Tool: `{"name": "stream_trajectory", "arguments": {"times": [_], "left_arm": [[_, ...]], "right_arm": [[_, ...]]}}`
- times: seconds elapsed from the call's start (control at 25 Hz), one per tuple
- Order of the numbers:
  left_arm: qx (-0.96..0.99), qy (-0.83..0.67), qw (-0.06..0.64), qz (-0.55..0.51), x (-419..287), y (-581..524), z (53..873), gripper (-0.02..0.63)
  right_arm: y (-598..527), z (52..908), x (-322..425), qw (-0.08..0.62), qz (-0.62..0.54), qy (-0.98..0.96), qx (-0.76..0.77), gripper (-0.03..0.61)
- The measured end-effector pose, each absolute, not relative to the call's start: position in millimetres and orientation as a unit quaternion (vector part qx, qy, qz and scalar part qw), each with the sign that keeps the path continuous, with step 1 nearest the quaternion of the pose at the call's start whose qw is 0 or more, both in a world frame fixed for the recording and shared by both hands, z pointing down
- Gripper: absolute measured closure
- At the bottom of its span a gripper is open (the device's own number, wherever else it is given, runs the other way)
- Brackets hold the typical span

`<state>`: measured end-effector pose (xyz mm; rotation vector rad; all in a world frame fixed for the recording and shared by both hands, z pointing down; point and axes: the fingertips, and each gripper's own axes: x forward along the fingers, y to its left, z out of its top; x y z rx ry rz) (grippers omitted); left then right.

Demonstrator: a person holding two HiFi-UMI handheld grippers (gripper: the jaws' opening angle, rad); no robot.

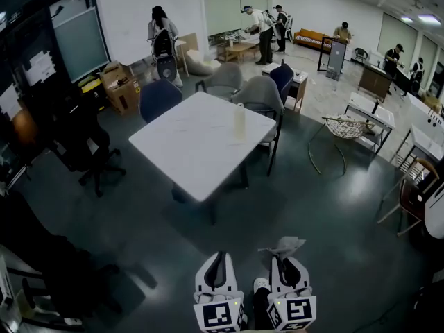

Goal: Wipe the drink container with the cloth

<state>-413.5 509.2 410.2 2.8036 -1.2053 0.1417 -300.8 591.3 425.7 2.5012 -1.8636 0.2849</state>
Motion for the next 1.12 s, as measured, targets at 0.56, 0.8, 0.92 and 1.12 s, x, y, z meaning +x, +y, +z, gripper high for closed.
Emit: {"name": "stream_trajectory", "arguments": {"times": [0.56, 0.8, 0.92, 1.12], "left_arm": [[0.902, -0.429, 0.033, 0.044, -298, 436, 395, 0.581], [0.898, -0.438, 0.03, 0.044, -251, 414, 396, 0.581], [0.899, -0.434, 0.029, 0.048, -232, 408, 401, 0.581], [0.899, -0.433, 0.032, 0.058, -213, 392, 403, 0.581]], "right_arm": [[504, 412, -179, 0.003, 0.089, -0.631, 0.77, 0.532], [480, 417, -130, 0.004, 0.092, -0.639, 0.764, 0.532], [472, 422, -110, 0.002, 0.098, -0.636, 0.766, 0.532], [457, 426, -92, -0.001, 0.109, -0.635, 0.765, 0.532]]}}
